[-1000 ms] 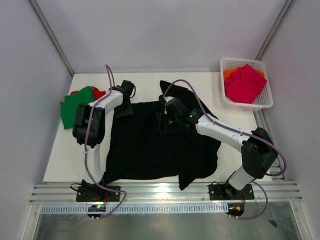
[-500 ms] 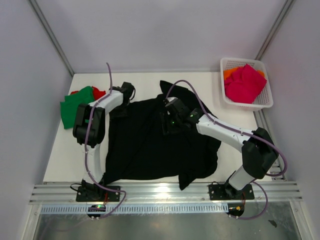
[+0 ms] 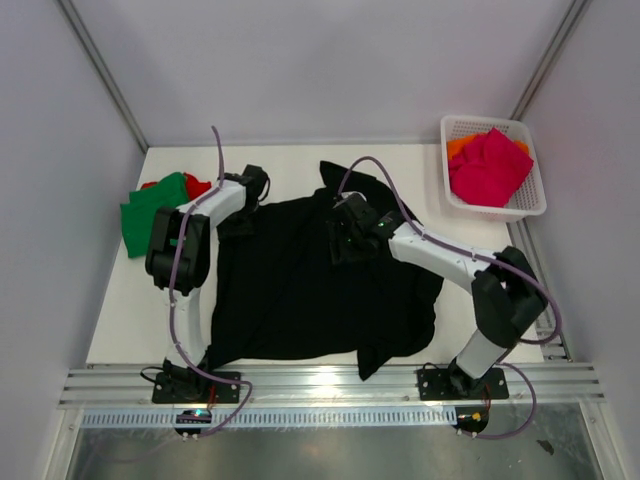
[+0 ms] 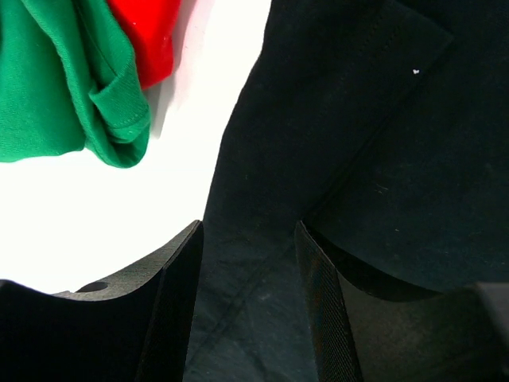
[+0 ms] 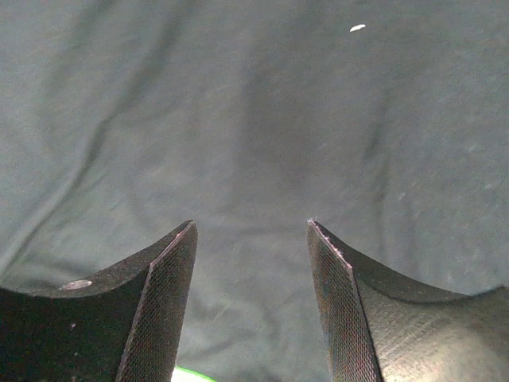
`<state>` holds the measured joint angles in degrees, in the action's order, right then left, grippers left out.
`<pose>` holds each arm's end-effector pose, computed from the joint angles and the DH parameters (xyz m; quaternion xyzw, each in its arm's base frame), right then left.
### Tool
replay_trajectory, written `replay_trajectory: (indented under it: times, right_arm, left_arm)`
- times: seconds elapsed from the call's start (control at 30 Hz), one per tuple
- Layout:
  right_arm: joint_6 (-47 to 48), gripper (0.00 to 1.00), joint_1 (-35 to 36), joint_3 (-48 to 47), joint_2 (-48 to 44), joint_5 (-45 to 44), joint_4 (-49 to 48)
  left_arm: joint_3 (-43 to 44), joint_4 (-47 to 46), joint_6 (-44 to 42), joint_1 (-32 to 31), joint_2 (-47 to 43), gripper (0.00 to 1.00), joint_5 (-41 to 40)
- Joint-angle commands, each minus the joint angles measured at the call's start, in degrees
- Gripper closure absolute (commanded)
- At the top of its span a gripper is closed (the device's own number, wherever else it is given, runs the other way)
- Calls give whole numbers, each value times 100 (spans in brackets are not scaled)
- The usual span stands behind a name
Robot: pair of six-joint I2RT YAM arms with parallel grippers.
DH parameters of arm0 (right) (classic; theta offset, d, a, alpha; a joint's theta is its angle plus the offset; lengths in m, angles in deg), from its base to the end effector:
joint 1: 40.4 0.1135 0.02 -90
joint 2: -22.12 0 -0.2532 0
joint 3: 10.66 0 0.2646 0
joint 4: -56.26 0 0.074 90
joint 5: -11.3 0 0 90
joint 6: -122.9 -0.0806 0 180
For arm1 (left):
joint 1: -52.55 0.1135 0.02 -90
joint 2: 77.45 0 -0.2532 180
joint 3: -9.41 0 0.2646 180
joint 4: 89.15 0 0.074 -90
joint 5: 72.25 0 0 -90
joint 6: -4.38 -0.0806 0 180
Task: Fold and stack the t-shirts
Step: Flatten out the tshirt
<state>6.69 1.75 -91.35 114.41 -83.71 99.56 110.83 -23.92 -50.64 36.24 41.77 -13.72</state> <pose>0.2850 0.2485 0.1871 -0.1190 0.9452 0.1348 0.2726 0.4081 -0.0756 0.1119 -0.1721 0.9453 0.2187 0.1699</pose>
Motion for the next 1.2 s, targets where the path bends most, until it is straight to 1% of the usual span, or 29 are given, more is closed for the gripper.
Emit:
replay_trajectory:
  times: [0.0,0.07,0.17,0.33,0.5,0.73,0.87,1.17]
  right_arm:
    - [-94,38,-286,-271,675,-377,65]
    - [-112,38,-470,-403,1069,-377,48]
    - [-103,37,-646,-622,1343,-377,-5]
    - [-94,37,-892,-1027,1792,-369,188]
    - [-243,38,-1060,-1239,1871,-438,530]
    - [-358,38,-1244,-1028,1740,-711,971]
    - [-481,37,-1376,-852,1722,-668,1032]
    - [-727,37,-1596,-993,1951,-553,1313]
  left_arm:
    - [142,17,158,32,57,48,70]
    - [134,26,149,32,58,48,61]
    - [107,53,123,32,31,48,35]
    - [107,88,97,32,-30,48,-18]
    - [151,123,79,32,-100,48,-79]
    - [274,255,88,41,-162,47,-114]
    - [301,325,123,67,-145,47,-123]
    - [126,677,281,304,40,48,-316]
